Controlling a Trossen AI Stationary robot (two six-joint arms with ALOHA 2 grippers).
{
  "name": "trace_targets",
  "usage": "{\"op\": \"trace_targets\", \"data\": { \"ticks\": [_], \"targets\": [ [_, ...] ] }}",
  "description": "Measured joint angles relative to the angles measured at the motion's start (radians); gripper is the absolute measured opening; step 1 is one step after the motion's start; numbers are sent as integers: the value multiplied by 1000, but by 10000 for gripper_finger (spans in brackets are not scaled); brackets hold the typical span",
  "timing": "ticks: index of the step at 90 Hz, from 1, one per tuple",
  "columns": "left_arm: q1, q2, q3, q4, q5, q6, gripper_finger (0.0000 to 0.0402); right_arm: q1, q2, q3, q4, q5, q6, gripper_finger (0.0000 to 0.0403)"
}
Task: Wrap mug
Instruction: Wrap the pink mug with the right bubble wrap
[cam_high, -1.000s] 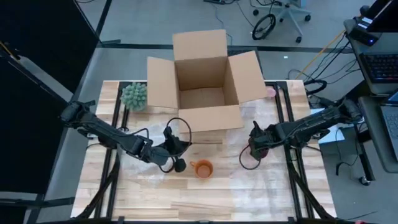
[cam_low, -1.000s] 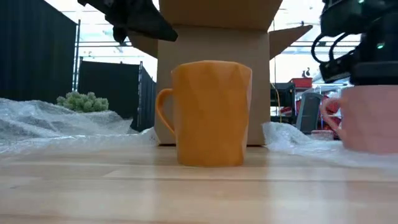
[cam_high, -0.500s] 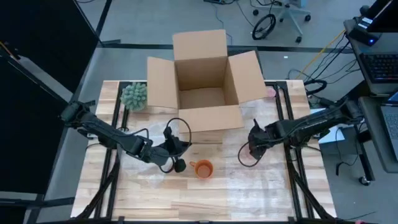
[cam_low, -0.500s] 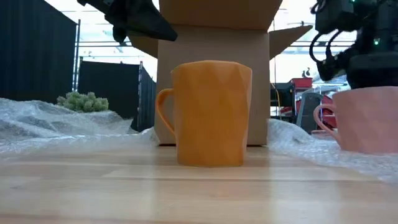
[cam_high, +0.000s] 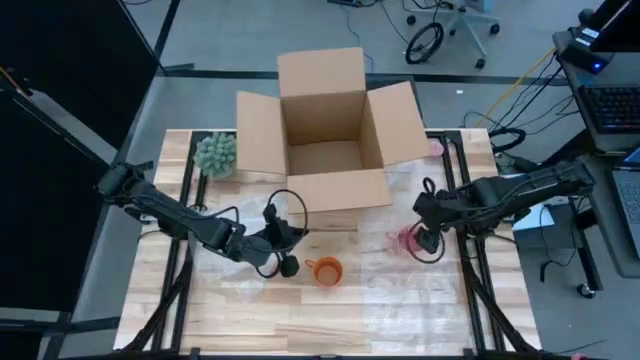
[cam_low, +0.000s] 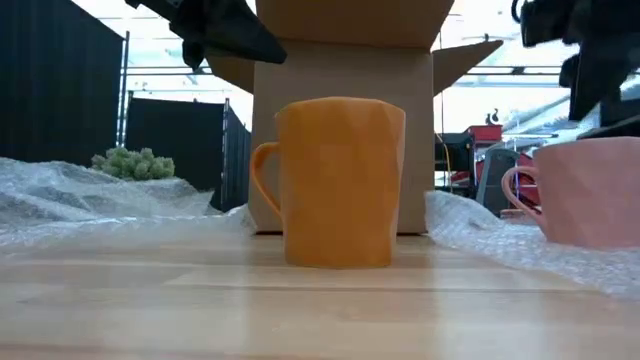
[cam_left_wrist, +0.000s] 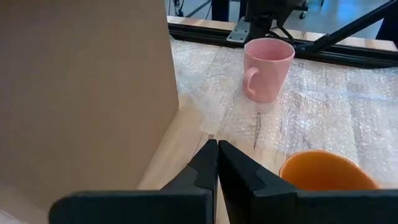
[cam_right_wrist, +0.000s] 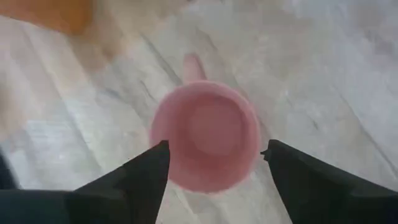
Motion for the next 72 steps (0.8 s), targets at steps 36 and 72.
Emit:
{"op": "trace_targets", "data": {
  "ticks": [36,72],
  "targets": [
    [1,1,0,78,1,-1,0,37,-9,0,31,261,33,253],
    [1,1,0,91,1,5,0,410,82,0,403,96,-49,253]
  ]
}}
